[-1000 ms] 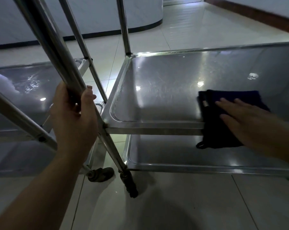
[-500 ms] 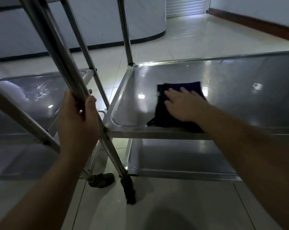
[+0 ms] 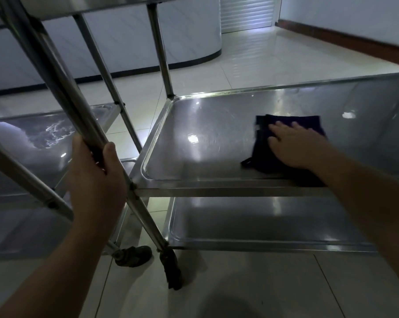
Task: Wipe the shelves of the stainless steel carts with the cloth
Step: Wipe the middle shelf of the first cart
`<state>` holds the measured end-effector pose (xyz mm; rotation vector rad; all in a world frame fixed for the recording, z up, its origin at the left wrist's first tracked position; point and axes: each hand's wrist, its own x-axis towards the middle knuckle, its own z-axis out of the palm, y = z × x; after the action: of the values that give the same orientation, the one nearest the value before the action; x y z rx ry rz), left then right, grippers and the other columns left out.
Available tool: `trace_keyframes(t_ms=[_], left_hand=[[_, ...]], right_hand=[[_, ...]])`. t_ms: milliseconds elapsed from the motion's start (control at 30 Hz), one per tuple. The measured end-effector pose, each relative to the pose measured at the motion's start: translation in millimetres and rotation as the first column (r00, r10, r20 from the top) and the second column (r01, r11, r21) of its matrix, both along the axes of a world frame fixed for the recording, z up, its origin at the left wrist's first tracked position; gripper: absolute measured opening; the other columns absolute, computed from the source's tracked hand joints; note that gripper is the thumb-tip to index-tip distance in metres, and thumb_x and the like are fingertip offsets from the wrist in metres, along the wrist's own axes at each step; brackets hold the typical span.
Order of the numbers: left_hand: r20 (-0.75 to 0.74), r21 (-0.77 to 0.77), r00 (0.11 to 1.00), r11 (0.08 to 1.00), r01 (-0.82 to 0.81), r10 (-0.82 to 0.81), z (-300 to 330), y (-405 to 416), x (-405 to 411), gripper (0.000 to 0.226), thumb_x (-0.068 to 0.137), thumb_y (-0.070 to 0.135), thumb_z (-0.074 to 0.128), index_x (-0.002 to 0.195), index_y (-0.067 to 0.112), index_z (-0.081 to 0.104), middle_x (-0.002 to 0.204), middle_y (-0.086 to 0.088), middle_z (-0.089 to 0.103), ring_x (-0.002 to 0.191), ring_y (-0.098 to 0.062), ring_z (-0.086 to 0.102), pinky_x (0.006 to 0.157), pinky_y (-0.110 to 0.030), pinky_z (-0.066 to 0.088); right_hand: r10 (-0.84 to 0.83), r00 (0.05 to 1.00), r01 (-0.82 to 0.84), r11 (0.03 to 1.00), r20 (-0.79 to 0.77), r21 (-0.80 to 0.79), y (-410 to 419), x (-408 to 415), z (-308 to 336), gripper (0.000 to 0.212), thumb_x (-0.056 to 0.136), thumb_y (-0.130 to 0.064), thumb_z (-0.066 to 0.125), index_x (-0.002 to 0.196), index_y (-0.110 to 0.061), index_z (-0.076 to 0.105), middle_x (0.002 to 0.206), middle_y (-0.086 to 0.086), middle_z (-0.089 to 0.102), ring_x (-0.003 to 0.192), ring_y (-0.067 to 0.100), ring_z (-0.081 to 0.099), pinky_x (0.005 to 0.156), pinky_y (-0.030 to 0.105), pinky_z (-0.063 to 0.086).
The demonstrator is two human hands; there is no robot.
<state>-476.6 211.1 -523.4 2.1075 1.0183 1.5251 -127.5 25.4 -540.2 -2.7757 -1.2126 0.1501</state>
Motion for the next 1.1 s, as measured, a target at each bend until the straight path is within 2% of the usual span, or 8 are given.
trace_keyframes(t_ms=[33,133,200,267,400,667,967,1100], left_hand=[[-0.007,0.006,1.0,1.0,-0.017,0.017,-1.0,-2.1,-1.3,0.021,0.104,0.039,0.052,0.122,0.027,0.049,0.098,0.019,0.06,0.088,-0.006,0.066,0.069,-0.031,0.056],[-0.037,0.108,0.992,0.988,-0.113,0.118,-10.3,-12.5,-5.7,0.053,0.098,0.027,0.065,0.145,0.018,0.043,0.136,-0.007,0.048,0.119,-0.024,0.056,0.096,-0.042,0.051],[-0.087,0.242,0.987,0.964,-0.113,0.137,-17.1,-26.5,-2.2,0.054,0.095,0.025,0.067,0.142,0.014,0.045,0.137,-0.009,0.045,0.123,-0.03,0.049,0.101,-0.043,0.044],[-0.22,0.269,0.975,0.963,0.022,0.039,-21.4,-44.1,9.6,0.046,0.096,0.032,0.062,0.137,0.016,0.049,0.133,-0.008,0.049,0.125,-0.027,0.048,0.104,-0.046,0.043],[-0.486,0.107,0.85,0.951,0.29,-0.205,-24.1,-76.9,46.3,0.043,0.103,0.041,0.053,0.144,0.026,0.05,0.141,0.001,0.055,0.134,-0.014,0.045,0.112,-0.037,0.034],[-0.696,-0.087,0.639,0.922,0.378,-0.328,-20.9,-116.9,134.7,0.055,0.108,0.052,0.033,0.156,0.025,0.042,0.16,0.002,0.046,0.149,-0.017,0.038,0.125,-0.044,0.029],[-0.691,-0.112,0.634,0.918,0.381,-0.347,-18.7,-141.8,198.2,0.058,0.108,0.054,0.033,0.158,0.025,0.038,0.161,0.001,0.044,0.147,-0.018,0.042,0.12,-0.039,0.031],[-0.692,-0.201,0.61,0.915,0.351,-0.386,-23.1,-144.2,207.1,0.06,0.107,0.056,0.03,0.159,0.026,0.036,0.155,0.001,0.05,0.143,-0.02,0.046,0.122,-0.046,0.035]], right_hand=[[-0.033,0.999,0.033,0.999,-0.001,0.003,-8.8,9.5,0.4,0.062,0.105,-0.052,0.018,0.162,-0.031,0.014,0.171,-0.008,0.007,0.157,0.026,0.01,0.123,0.053,0.012],[-0.048,0.999,0.048,0.999,-0.022,-0.006,-16.6,19.6,2.6,0.06,0.107,-0.051,0.018,0.163,-0.029,0.013,0.171,-0.006,0.007,0.157,0.026,0.01,0.123,0.054,0.011],[-0.046,0.999,0.046,0.999,-0.025,-0.004,-15.3,17.5,4.2,0.06,0.107,-0.05,0.018,0.163,-0.029,0.013,0.171,-0.006,0.007,0.157,0.026,0.009,0.124,0.054,0.01],[-0.042,0.999,0.042,0.999,-0.027,0.0,-15.6,16.2,4.1,0.06,0.107,-0.05,0.017,0.163,-0.03,0.012,0.171,-0.007,0.006,0.157,0.025,0.007,0.124,0.053,0.009],[-0.008,1.0,0.008,1.0,-0.017,0.017,-18.9,16.9,2.1,0.06,0.107,-0.05,0.017,0.163,-0.029,0.012,0.171,-0.006,0.007,0.157,0.026,0.008,0.124,0.054,0.009],[0.012,1.0,-0.012,0.999,-0.011,0.049,-18.5,20.5,-3.7,0.062,0.105,-0.051,0.018,0.162,-0.028,0.014,0.171,-0.005,0.009,0.157,0.027,0.008,0.123,0.055,0.007],[0.039,0.999,-0.04,0.999,0.013,0.034,-37.6,30.9,-6.3,0.062,0.106,-0.05,0.02,0.163,-0.028,0.01,0.171,-0.005,0.005,0.157,0.025,0.004,0.123,0.054,0.005],[0.022,1.0,-0.021,1.0,-0.022,0.023,-83.3,69.3,-6.4,0.066,0.101,-0.056,0.014,0.162,-0.032,0.009,0.171,-0.009,0.005,0.157,0.023,0.005,0.123,0.053,0.007]])
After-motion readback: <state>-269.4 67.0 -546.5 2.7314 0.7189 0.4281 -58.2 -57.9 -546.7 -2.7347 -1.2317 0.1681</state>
